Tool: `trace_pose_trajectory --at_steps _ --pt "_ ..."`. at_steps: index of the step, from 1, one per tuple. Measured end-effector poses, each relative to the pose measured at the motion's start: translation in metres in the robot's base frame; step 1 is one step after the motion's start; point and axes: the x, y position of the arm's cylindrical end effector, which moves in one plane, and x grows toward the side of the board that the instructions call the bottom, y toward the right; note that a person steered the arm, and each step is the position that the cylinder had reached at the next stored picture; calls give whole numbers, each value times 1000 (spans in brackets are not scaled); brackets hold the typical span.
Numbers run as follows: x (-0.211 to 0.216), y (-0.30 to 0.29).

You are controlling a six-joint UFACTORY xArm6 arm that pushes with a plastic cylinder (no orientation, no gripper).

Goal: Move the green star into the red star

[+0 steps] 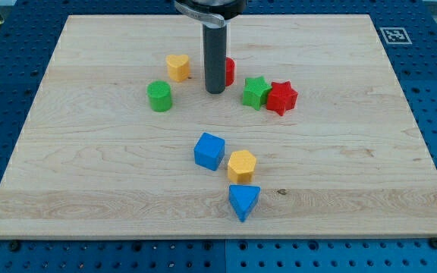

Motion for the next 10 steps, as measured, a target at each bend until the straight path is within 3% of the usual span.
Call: trace_pose_trajectory --at_steps 8,10 --pt "66 66" --pt "39 69"
